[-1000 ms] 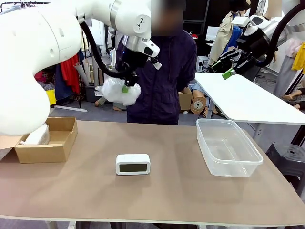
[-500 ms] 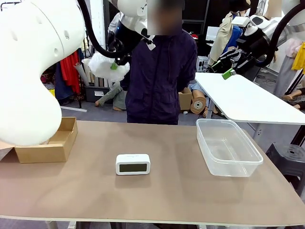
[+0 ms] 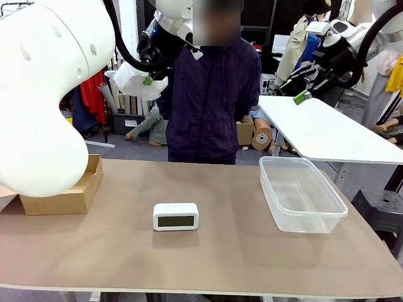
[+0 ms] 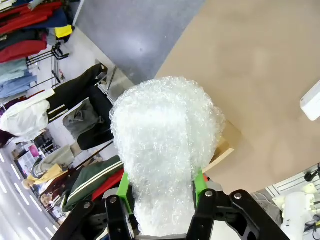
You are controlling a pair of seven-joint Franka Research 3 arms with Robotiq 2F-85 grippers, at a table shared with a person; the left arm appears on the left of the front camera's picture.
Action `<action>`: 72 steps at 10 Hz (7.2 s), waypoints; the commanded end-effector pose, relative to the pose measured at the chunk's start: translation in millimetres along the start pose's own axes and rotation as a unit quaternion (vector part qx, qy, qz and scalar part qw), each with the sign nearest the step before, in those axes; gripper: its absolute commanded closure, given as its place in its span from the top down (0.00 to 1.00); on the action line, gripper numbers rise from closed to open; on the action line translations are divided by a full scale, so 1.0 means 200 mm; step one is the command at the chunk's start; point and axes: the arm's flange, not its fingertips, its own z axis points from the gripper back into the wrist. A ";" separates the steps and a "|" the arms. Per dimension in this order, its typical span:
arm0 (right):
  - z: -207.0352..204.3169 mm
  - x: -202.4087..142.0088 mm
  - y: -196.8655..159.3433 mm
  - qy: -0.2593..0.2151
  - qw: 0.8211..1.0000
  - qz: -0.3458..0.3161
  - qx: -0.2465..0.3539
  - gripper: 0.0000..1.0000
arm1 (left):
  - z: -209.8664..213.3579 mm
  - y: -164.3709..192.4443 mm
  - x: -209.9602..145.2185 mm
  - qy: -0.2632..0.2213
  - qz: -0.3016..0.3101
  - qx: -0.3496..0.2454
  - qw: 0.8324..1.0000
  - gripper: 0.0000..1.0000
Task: Separate and place wrapped and unwrapped clocks.
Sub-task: Pick up the Digital clock indicated by the person, then if the picked Digital clock is wrapped, place it in the Package Box ; if not, place it in the Organizing box.
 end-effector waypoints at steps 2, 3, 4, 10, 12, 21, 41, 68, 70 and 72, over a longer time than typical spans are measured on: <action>0.00 0.02 -0.01 0.011 1.000 -0.010 -0.006 1.00 | 0.03 0.01 -0.03 0.000 -0.002 -0.001 1.000 0.00; 0.00 0.02 -0.01 0.011 1.000 -0.010 -0.006 1.00 | 0.03 0.01 -0.03 0.000 -0.002 -0.001 1.000 0.00; 0.00 0.02 -0.01 0.011 1.000 -0.010 -0.006 1.00 | 0.03 0.01 -0.03 0.000 -0.002 -0.001 1.000 0.00; 0.00 0.02 -0.01 0.011 1.000 -0.010 -0.006 1.00 | 0.03 0.01 -0.03 0.000 -0.002 -0.001 1.000 0.00; 0.00 0.02 -0.01 0.011 1.000 -0.010 -0.006 1.00 | 0.09 -0.03 -0.02 0.008 0.053 -0.082 0.995 0.00; 0.00 0.02 -0.01 0.011 1.000 -0.010 -0.006 1.00 | 0.71 0.06 -0.51 0.014 0.133 -0.114 0.984 0.00; 0.00 0.02 -0.01 0.011 1.000 -0.010 -0.006 1.00 | 0.57 -0.18 -1.17 0.118 0.332 -0.002 0.936 0.00; 0.00 0.02 -0.01 0.011 1.000 -0.010 -0.006 1.00 | -0.43 -0.29 -1.60 -0.041 0.509 -0.147 0.847 0.00; 0.00 0.02 -0.01 0.011 1.000 -0.010 -0.006 1.00 | -0.57 -0.22 -1.47 -0.090 0.505 -0.165 0.842 0.00; 0.00 0.02 -0.01 0.011 1.000 -0.010 -0.006 1.00 | -0.71 -0.20 -1.36 -0.077 0.501 -0.197 0.839 0.00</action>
